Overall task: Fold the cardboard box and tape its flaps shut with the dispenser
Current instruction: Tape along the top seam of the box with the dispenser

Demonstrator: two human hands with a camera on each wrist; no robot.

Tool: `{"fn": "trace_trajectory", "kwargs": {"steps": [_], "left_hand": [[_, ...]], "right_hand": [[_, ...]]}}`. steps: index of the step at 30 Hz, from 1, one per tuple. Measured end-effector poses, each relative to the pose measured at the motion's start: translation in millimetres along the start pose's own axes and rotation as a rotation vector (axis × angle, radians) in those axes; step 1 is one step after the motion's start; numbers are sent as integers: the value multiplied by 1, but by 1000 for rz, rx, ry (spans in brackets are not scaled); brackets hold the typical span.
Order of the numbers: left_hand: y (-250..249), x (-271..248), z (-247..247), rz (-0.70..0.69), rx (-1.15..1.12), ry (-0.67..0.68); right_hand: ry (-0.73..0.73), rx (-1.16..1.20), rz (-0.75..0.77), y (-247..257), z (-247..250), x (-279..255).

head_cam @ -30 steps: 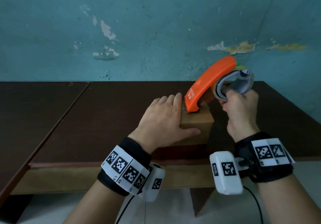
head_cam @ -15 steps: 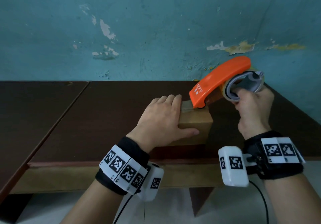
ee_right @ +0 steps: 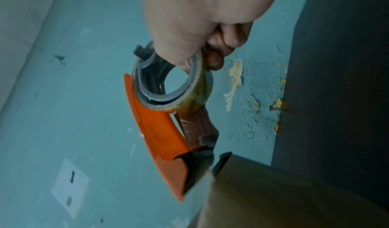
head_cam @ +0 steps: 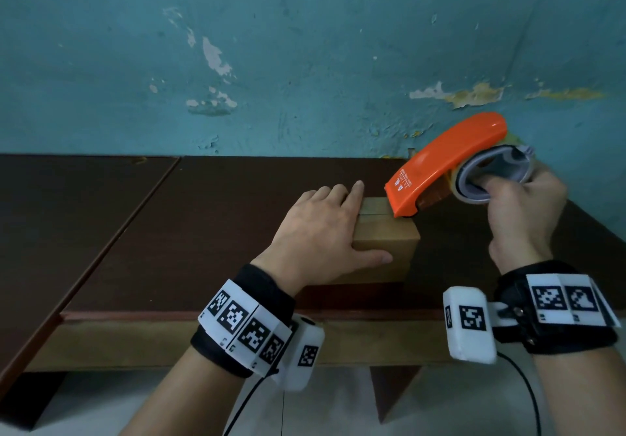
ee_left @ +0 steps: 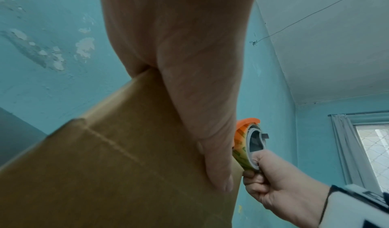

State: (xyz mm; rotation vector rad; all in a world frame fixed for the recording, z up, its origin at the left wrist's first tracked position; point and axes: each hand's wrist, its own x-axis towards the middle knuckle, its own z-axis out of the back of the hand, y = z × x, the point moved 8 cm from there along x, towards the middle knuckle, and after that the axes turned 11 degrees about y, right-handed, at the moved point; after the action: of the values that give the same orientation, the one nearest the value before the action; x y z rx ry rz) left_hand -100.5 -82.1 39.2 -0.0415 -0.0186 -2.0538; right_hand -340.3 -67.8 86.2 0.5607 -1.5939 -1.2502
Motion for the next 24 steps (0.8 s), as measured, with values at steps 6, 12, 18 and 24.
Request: {"fn": "trace_trajectory", "kwargs": {"steps": [6,12,18,24], "left_hand": [[-1,-1,1,-7,2,-12],[-3,-1,0,-32,25,2],[-10,-2,1,-79,26,29],[-31,-11,4,-245,6,-69]], "right_hand": [[28,-267,79,6,2,3],[40,-464,141,18,-6,0],[21,-601,184,31,-12,3],[11,-602,148,25,-12,5]]}}
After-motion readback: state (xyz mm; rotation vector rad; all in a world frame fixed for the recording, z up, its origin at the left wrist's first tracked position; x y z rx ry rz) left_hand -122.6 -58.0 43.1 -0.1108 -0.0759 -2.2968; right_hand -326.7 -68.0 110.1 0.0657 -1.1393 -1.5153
